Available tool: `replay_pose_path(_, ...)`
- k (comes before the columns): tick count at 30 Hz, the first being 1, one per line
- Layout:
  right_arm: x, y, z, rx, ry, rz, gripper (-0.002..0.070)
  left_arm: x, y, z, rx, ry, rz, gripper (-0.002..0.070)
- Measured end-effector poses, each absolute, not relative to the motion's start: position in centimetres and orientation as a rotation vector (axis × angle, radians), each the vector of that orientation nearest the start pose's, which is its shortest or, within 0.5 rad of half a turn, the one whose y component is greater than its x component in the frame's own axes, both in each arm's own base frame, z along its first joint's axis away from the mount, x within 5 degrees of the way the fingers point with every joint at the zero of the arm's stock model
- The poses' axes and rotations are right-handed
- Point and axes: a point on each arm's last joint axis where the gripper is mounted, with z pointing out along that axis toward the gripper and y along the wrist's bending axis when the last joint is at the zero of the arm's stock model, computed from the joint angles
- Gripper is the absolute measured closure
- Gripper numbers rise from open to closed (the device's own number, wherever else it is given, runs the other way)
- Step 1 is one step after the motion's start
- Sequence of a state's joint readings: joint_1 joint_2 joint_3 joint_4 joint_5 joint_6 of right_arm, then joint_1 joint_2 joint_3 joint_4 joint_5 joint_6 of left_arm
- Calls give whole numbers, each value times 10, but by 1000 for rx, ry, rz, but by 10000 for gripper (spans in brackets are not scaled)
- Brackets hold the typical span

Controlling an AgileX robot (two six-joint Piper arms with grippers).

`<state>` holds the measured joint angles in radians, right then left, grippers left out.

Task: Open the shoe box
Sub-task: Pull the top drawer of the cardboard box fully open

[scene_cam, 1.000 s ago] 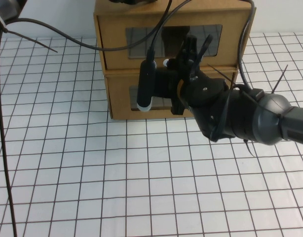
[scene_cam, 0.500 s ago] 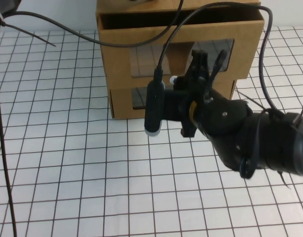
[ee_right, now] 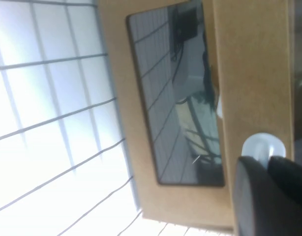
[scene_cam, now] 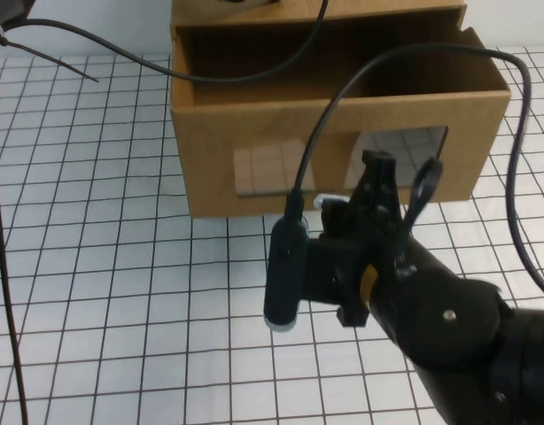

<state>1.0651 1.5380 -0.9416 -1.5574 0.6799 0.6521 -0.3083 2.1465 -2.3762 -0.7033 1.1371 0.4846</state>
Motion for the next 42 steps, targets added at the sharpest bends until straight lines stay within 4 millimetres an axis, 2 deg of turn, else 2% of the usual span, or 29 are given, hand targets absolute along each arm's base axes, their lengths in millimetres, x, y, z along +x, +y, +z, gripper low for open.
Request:
replay_pose_path(6,175,244,265,-1432,1471,-572,669,435,-195,390,808,2093,-810,680)
replay_pose_path(10,162,239,261,-1450,1472,-568,669,434,-195,390,806,2096,-817,680)
replay_pose_path(23,159,238,259,-1451,1498,-552,667,434,-195,390,784,2109,-830,680)
replay_pose_path(28,156,236,260,-1437,1541,-505,615,433,-195,392,787,2104,-831,680)
replay_pose_path(35,148,226,275,-1353,1634,-357,523,424,-191,408,853,2100,-790,680)
replay_pose_path(39,137,217,291,-1299,1644,-272,519,417,-188,420,866,2077,-774,680)
replay_pose_path(42,128,210,305,-1254,1640,-199,544,404,-184,441,873,2031,-759,680)
